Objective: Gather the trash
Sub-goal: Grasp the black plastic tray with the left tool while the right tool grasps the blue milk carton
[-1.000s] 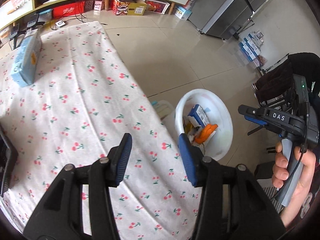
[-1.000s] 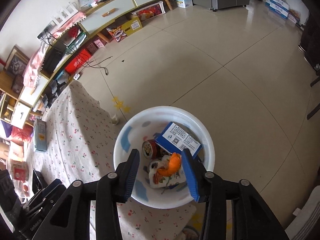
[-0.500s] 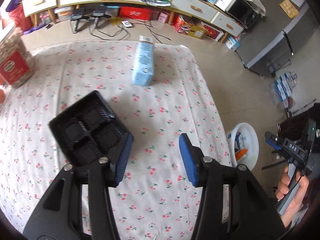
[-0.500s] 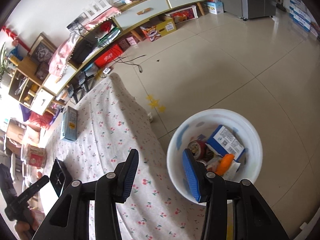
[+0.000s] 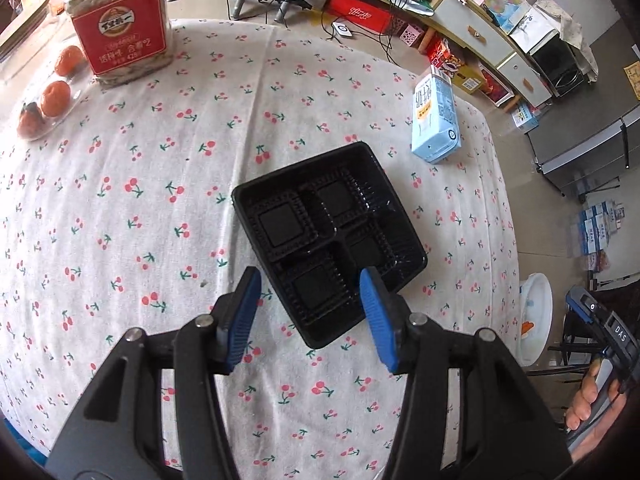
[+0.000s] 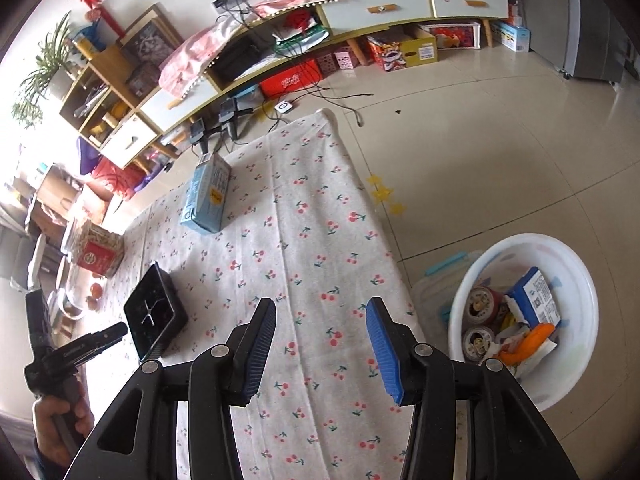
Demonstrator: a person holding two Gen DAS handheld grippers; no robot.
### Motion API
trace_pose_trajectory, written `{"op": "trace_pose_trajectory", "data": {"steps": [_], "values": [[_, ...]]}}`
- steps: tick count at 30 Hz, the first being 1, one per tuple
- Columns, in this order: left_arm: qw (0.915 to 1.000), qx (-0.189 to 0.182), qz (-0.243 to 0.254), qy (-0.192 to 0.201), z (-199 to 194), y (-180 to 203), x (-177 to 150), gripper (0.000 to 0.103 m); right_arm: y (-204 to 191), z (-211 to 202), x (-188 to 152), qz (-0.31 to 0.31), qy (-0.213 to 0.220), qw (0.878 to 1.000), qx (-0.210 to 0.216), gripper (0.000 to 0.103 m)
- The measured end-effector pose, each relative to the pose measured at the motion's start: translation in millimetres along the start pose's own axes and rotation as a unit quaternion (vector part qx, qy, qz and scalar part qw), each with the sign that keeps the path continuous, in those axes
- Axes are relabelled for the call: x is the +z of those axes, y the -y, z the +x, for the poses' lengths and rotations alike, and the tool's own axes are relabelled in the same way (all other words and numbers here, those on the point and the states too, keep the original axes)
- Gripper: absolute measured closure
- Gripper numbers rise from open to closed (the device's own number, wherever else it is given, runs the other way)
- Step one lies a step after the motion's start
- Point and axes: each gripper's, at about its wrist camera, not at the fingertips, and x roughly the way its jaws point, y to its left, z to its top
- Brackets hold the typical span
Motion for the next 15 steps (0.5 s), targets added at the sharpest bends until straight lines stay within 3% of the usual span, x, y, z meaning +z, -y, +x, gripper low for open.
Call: {"op": "trace_pose_trajectory", "data": {"steps": [13,14,15], "values": [[0.9998,0.014,-0.009,-0.014,19.4,-9.9,-1.3,0.051,-54.2,45.0,1.7,-0.047,-0.031,0.998,0.006,0.051],[0.9998,0.012,-0.011,-0.014,20.8,-10.9,-0.3,0.052,-58.7,47.7,2.7,-0.050,-0.032,0.998,0.009,0.051],[0.9997,0.011,-0.012,-0.016,22.4,-11.2,0.6,0.063,-63.0,50.4,4.2,-0.054,-0.033,0.998,0.013,0.051]]}}
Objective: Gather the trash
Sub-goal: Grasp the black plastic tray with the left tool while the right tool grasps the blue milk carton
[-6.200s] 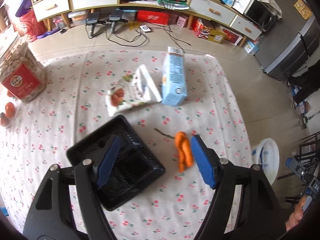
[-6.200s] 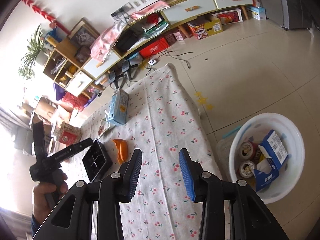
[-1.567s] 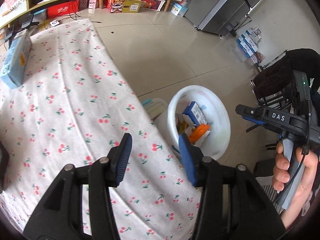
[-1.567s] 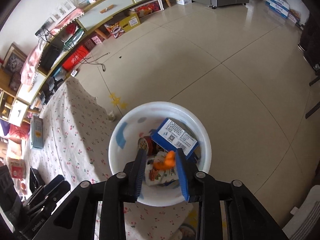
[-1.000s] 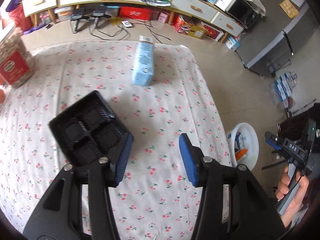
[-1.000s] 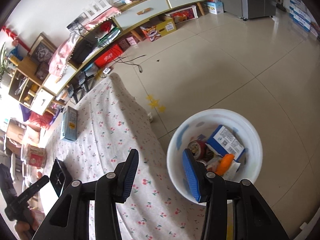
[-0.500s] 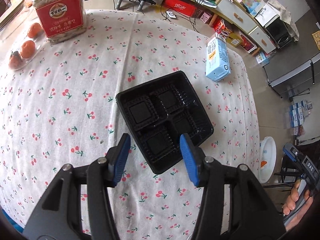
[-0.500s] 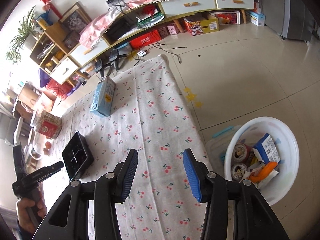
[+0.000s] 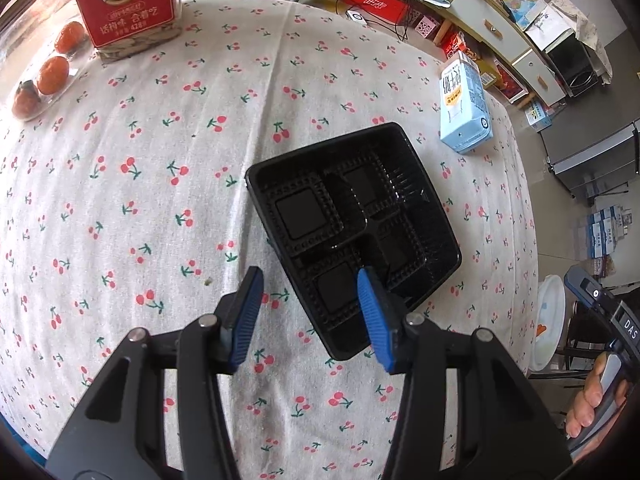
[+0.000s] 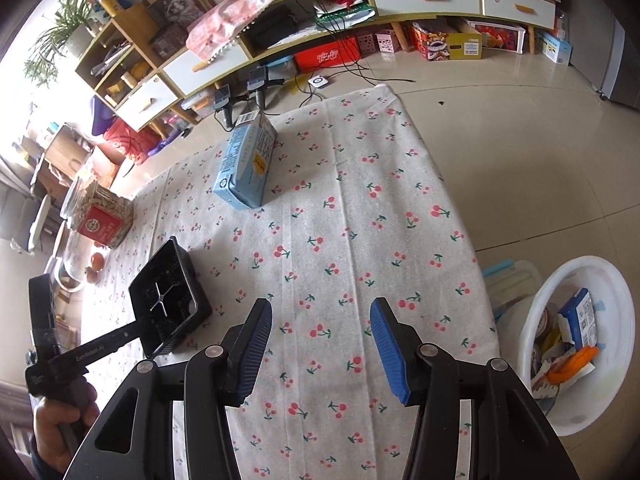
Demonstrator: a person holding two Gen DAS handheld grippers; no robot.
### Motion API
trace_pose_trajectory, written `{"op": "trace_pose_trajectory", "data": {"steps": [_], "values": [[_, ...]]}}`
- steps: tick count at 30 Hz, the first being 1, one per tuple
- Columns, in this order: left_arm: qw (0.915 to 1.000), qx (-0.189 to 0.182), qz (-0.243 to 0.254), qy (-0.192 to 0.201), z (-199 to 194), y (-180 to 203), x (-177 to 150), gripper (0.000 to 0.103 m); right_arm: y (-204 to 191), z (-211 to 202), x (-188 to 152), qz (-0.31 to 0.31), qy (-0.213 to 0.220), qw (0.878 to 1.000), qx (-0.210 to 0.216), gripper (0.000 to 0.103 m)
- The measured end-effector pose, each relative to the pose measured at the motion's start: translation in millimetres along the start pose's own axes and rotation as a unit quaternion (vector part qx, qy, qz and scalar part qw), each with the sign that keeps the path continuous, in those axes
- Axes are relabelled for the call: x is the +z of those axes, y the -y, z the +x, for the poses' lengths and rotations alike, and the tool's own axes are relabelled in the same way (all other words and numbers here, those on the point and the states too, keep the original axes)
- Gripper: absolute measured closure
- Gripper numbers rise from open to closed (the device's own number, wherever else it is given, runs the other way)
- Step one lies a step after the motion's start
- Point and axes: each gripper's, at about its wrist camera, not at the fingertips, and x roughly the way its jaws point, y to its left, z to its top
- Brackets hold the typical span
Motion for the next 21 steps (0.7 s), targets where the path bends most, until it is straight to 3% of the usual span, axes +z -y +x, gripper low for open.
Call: {"op": "trace_pose_trajectory", "data": {"steps": [1,4,8,14,21], "values": [[1.0000,-0.004,0.000,-0.004,1.9,-0.2,0.7,0.082,-4.7,3.1,2.4,-0.004,-0.001,1.000,0.003,0.051],[0.9998,-0.020,-0.002,-0.008,0.5,-1.4,2.7,0.096,-20.3,15.3,11.2,-0.020,-0.001,1.000,0.011,0.051],[0.9995,-0.032,0.007,0.006,-12.9,-1.0,6.2,0.097,-40.2,32.9,23.0,-0.044,0.010,0.999,0.010,0.050],[0.9994,-0.023,0.021,0.016,-20.4,-3.8,8.8,0.097,-67.5,57.4,47.4,-0.050,0.022,0.998,0.019,0.033],[0.9989,0.008,0.038,0.025,-21.4,-3.3,9.1,0.097,-98.5,104.0,80.7,-0.060,0.031,0.997,-0.040,0.029]]}}
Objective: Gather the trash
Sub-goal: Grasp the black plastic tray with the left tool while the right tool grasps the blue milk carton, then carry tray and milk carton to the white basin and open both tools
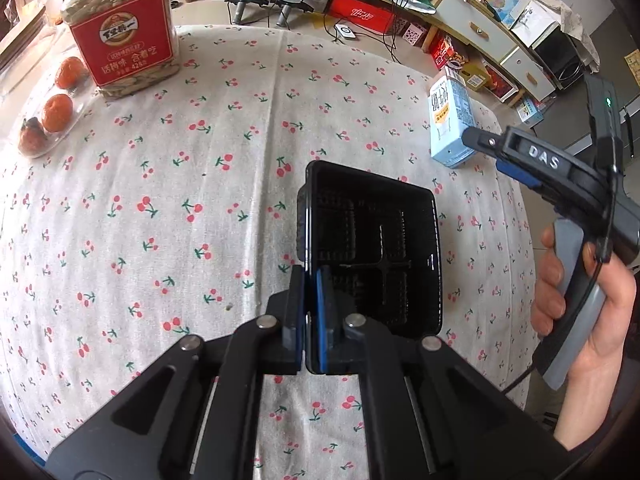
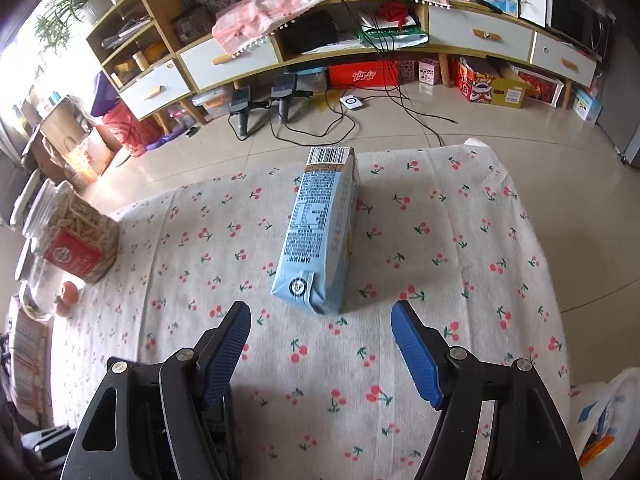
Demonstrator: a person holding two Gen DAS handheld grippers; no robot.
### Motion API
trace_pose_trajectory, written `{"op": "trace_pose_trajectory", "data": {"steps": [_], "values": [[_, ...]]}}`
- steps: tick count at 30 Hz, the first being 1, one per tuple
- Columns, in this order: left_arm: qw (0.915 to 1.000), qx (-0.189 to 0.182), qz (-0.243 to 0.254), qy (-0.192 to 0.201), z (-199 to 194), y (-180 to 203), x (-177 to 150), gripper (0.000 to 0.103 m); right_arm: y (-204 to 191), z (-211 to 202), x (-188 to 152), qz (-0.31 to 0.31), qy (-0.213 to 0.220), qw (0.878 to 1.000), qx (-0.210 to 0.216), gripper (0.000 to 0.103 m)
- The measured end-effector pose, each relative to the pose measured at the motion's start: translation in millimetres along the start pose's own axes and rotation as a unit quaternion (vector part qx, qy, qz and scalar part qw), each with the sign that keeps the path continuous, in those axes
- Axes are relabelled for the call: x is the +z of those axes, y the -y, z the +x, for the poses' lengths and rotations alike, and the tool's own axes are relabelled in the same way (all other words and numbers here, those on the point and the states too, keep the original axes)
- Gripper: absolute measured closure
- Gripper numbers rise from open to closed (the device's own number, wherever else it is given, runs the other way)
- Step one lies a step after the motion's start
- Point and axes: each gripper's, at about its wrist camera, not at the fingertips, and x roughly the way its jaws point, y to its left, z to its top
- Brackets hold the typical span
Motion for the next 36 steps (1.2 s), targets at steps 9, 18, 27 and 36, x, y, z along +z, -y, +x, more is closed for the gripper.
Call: {"op": "trace_pose_trajectory", "data": {"steps": [9,18,27,36], "values": [[0.9998,0.005,0.020,0.007,-3.7,0.9,1.4,0.097,-4.7,21.7,4.2,-0.017,-0.019,0.999,-0.048,0.065],[0.9992,-0.025,0.029,0.014,-8.4,15.7,-2.8,0.097,17.1,-25.0,-24.6,-0.022,-0.017,0.999,-0.032,0.066],[0.9960,-0.082,0.029,0.022,-15.8,31.1,-11.9,0.097,68.2,-91.8,-61.5,0.019,-0.004,0.999,-0.030,0.066],[0.9919,-0.120,0.041,0.010,-13.9,56.7,-24.2,0.097,183.9,-167.0,-111.8,0.122,0.020,0.990,-0.074,0.065]]}}
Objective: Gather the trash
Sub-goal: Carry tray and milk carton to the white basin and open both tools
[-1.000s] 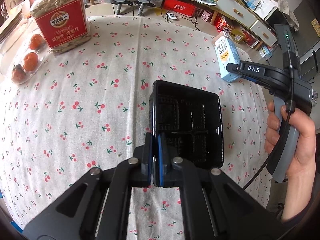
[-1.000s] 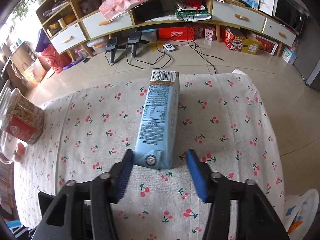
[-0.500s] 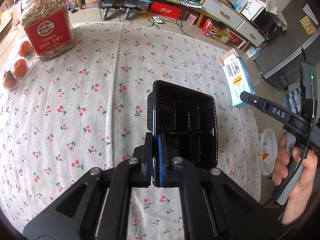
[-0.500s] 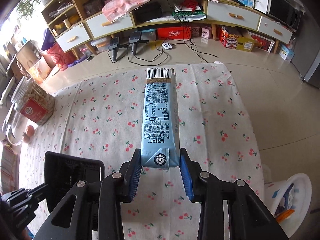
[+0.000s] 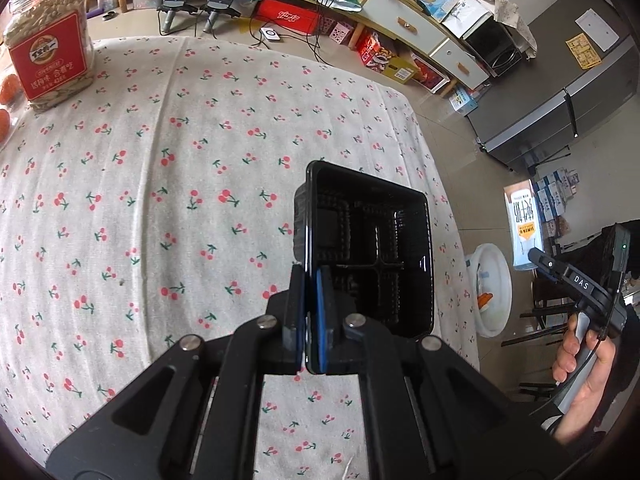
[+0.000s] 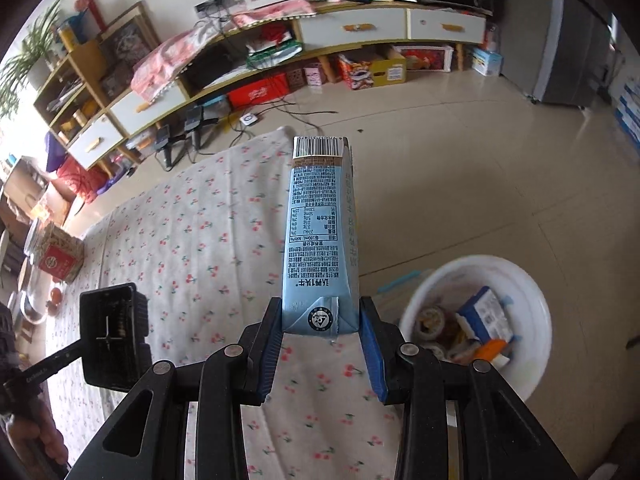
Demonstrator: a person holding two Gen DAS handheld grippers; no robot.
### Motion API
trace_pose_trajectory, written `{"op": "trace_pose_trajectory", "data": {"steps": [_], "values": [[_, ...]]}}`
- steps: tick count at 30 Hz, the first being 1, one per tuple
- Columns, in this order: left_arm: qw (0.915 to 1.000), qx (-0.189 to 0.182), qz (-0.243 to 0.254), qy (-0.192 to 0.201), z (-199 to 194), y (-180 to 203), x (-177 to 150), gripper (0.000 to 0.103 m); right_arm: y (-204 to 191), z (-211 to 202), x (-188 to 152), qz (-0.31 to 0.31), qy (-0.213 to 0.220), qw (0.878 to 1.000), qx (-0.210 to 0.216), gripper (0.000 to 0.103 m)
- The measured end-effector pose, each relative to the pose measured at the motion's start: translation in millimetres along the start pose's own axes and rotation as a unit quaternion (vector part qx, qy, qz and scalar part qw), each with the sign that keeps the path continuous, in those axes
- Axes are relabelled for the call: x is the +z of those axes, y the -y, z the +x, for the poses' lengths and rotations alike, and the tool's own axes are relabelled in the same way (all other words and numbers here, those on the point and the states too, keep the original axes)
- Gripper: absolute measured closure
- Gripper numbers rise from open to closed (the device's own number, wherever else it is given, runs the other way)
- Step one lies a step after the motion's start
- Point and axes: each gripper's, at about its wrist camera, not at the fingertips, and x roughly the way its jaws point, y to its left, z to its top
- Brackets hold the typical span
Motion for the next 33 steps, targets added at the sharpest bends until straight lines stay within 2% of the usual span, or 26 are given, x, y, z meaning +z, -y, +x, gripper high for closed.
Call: {"op": "trace_pose_trajectory", "data": {"steps": [5,8,13,18,23,26,27,30,33], "values": [[0.9999,-0.013,0.009,-0.004,2.7,16.8,-6.1,0.097,79.5,-12.5,-9.2,0.063,-0.010,0.997,-0.031,0.065],[0.9996,-0.020,0.018,-0.004,4.7,29.9,-10.8,0.097,104.3,-3.6,-17.7,0.084,-0.039,0.995,-0.040,0.065],[0.9987,-0.034,0.038,-0.006,7.6,51.1,-18.9,0.097,116.1,9.9,-28.3,0.070,-0.075,0.994,-0.044,0.065],[0.9976,-0.042,0.054,-0.009,10.7,68.5,-23.1,0.097,109.6,22.3,-36.7,0.012,-0.104,0.994,-0.043,0.065],[0.9963,-0.052,0.068,-0.011,15.3,85.7,-25.1,0.097,104.9,42.9,-48.8,-0.047,-0.142,0.988,-0.047,0.065],[0.9952,-0.058,0.077,-0.017,21.1,98.8,-28.1,0.097,111.3,44.8,-49.2,-0.056,-0.136,0.987,-0.069,0.061],[0.9948,-0.059,0.081,-0.019,23.5,103.8,-29.4,0.097,114.1,42.4,-47.4,-0.050,-0.131,0.988,-0.065,0.057],[0.9933,-0.065,0.092,-0.027,31.9,121.3,-33.0,0.097,123.6,24.3,-41.8,-0.019,-0.101,0.993,-0.063,0.056],[0.9914,-0.076,0.101,-0.034,39.3,140.3,-34.6,0.097,127.6,11.4,-32.6,0.010,-0.083,0.996,-0.044,0.056]]}}
